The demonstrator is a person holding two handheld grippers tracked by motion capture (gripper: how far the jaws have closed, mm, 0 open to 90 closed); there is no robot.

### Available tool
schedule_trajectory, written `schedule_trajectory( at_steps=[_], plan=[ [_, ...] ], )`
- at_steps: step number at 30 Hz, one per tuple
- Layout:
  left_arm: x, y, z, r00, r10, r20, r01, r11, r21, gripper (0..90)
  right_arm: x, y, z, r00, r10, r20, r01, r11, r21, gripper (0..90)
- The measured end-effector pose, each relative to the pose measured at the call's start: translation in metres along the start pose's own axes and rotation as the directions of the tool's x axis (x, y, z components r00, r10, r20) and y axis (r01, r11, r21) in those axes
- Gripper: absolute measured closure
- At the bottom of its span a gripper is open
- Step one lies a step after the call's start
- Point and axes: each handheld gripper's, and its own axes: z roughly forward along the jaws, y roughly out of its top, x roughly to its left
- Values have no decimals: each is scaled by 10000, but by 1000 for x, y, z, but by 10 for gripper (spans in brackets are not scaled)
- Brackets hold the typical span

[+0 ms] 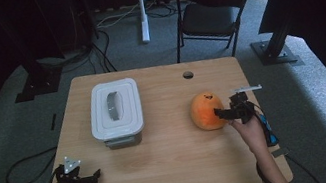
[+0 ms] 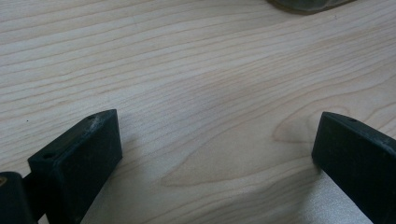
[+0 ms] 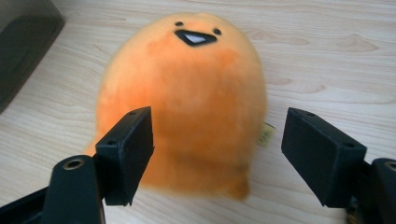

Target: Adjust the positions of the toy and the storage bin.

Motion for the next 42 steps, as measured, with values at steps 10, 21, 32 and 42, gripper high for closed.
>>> schedule_trajectory(
  at_steps=[10, 21, 32, 42],
  plan=[
    [0, 0, 0, 10000, 0, -2, 0, 10000, -3, 19, 17, 1, 25, 9997, 135, -197, -132, 9998, 158, 291],
    [0, 0, 0, 10000, 2, 1, -2, 10000, -1, 19, 43, -8, 50, 9905, -1185, 691, 1172, 9929, 228, 478],
    [0, 0, 0, 10000, 3, 1, -3, 10000, 2, 19, 19, 21, 29, 9968, -786, 173, 787, 9969, -60, 766],
    [0, 0, 0, 10000, 0, 1, 0, 10000, 0, 19, -8, 61, 14, 9877, -1126, 1085, 1147, 9933, -137, 764]
  ],
)
